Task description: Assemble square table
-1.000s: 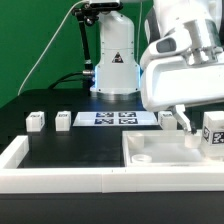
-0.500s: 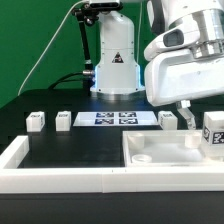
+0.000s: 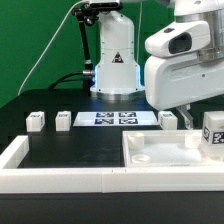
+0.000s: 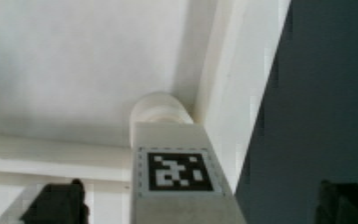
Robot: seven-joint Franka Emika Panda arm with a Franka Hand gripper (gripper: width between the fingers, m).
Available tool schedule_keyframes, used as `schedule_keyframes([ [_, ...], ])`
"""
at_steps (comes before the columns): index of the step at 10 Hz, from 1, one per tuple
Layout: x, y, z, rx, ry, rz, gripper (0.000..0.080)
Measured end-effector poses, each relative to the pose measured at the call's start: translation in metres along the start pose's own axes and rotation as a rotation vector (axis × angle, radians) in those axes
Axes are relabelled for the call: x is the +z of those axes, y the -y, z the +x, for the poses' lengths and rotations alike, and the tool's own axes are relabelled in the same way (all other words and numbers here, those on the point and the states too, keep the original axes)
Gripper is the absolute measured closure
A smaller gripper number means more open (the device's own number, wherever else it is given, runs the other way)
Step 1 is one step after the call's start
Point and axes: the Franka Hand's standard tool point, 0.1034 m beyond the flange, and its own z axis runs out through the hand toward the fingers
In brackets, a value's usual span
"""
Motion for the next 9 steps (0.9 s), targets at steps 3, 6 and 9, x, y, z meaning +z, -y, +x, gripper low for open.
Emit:
schedule_keyframes([
  [3, 0.000, 0.000, 0.001, 0.014, -0.006, -0.003, 0.0151],
  [6, 0.002, -0.009, 0.003, 0.096, -0.012, -0.043, 0.0151],
  [9, 0.000, -0.015, 0.003, 0.106, -0.013, -0.046, 0.0151],
])
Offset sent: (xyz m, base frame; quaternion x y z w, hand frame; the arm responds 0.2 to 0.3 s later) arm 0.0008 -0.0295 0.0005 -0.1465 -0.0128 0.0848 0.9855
